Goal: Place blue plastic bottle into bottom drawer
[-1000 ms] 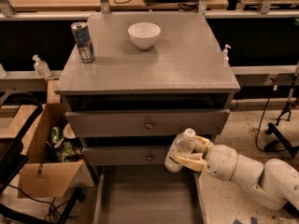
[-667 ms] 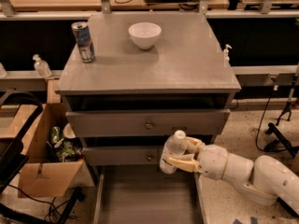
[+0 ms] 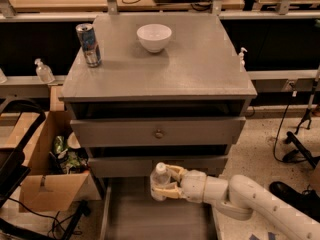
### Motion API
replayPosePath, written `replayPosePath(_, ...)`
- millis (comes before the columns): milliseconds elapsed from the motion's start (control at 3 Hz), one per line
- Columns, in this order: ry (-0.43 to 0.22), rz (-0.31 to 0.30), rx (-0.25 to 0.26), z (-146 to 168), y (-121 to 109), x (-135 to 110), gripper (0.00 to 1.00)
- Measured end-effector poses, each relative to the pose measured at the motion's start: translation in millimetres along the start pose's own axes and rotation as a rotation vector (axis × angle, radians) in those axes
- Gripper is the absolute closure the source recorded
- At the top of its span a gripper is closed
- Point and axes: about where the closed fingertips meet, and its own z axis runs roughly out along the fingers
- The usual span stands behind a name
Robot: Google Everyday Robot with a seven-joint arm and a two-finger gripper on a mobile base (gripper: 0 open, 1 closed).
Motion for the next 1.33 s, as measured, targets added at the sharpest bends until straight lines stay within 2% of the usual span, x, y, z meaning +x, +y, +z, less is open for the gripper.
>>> replayPosePath(667,0.039,-0.023,-0.111,62.3,11.4,127.7,1.00)
replayPosePath(1000,0.060,-0.033,-0.183,86.6,21.5,174.1,1.00)
replayPosePath(1333,0.072,-0.028,-0.255,109.2,30.8,206.1,1.00)
